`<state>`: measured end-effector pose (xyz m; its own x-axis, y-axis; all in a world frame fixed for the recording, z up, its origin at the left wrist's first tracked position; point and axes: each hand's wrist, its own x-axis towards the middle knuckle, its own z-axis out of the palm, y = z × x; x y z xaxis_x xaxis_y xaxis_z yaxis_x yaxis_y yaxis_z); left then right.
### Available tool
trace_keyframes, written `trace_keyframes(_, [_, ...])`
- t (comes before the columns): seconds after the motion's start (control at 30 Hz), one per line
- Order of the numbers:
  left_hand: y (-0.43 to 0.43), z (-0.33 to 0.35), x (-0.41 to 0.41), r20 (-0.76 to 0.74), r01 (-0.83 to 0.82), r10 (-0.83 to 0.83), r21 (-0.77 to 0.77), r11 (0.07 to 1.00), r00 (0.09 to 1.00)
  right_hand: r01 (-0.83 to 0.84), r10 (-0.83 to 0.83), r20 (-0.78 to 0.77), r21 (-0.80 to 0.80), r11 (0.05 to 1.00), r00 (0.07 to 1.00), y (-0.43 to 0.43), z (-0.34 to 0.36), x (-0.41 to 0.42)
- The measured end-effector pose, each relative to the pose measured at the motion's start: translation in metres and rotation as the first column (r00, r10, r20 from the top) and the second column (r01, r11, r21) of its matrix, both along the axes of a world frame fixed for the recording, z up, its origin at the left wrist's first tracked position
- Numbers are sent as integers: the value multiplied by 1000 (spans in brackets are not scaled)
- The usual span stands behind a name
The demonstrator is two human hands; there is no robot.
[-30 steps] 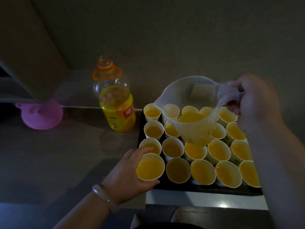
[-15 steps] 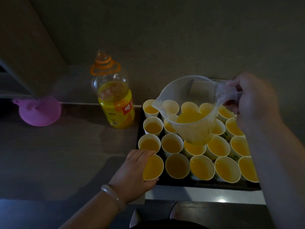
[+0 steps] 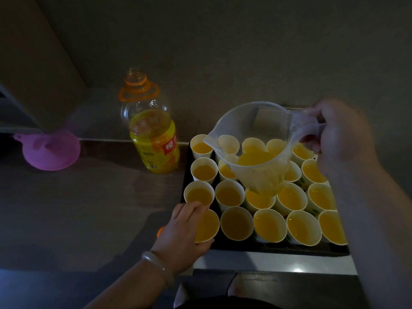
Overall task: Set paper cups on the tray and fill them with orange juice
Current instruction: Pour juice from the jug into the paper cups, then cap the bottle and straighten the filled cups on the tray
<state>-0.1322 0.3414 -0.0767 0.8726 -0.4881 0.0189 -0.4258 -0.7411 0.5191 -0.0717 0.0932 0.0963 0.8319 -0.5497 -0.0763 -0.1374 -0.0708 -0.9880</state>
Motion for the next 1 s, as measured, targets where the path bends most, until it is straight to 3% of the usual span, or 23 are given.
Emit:
trace_keyframes(0.33, [2, -13, -2, 38, -27, 28, -27, 999, 999, -81, 79, 22, 133, 988, 997, 8, 3, 2])
trace_keyframes(0.5, [7, -8, -4, 95, -38, 37, 6, 999, 995, -115, 110, 46, 111, 987, 993, 13, -1, 4])
trace_keyframes(0.67, [20, 5, -6, 179, -159, 183, -141, 977, 967, -136, 119, 88, 223, 965, 989, 18, -1, 9])
trace_keyframes(0.8, [44, 8, -2, 119, -389, 435, -282, 877, 893, -204, 165, 169, 251, 946, 972, 32, 1, 11])
trace_keyframes(0.9, [65, 5, 0, 43, -491, 519, -266, 829, 853, -239, 188, 203, 267, 933, 961, 51, -1, 14])
trace_keyframes(1.0, [82, 0, -3, 65, -503, 526, -212, 838, 848, -303, 245, 210, 319, 898, 946, 76, -9, 16])
